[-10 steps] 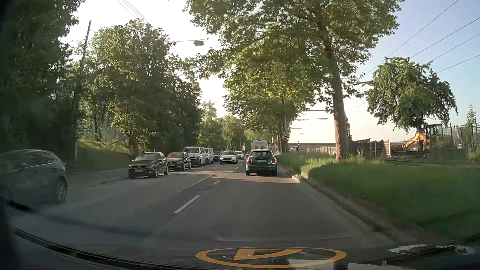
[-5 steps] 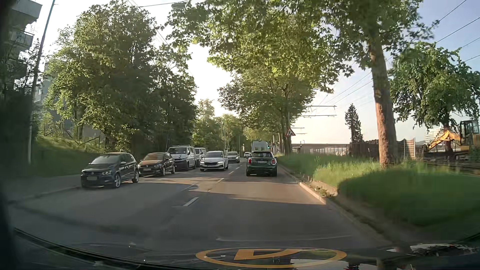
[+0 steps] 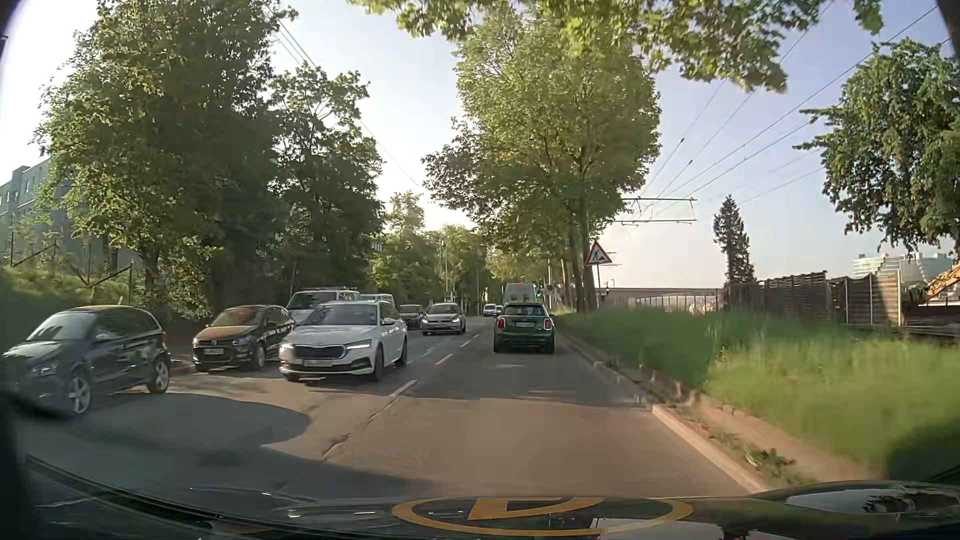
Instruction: Follow the waypoints while adhering to traffic rules and regulations
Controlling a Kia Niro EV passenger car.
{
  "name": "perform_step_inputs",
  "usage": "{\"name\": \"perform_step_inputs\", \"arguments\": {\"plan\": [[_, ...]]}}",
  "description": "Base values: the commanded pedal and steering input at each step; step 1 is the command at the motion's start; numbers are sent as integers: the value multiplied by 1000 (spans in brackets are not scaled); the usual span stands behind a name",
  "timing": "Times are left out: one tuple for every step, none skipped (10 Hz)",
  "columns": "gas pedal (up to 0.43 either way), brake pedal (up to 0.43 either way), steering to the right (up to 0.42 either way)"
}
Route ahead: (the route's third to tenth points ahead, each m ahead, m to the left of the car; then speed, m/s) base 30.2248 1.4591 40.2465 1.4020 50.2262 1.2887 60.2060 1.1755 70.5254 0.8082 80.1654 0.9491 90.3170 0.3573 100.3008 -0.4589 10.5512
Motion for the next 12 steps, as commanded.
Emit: {"name": "perform_step_inputs", "arguments": {"plan": [[197, 0, -2], [197, 0, -2], [209, 0, -2], [197, 0, -2], [150, 0, -2], [110, 0, -2], [110, 0, -2], [110, 0, -1], [110, 0, -1], [110, 0, -2], [98, 0, -2], [87, 0, -2]]}}
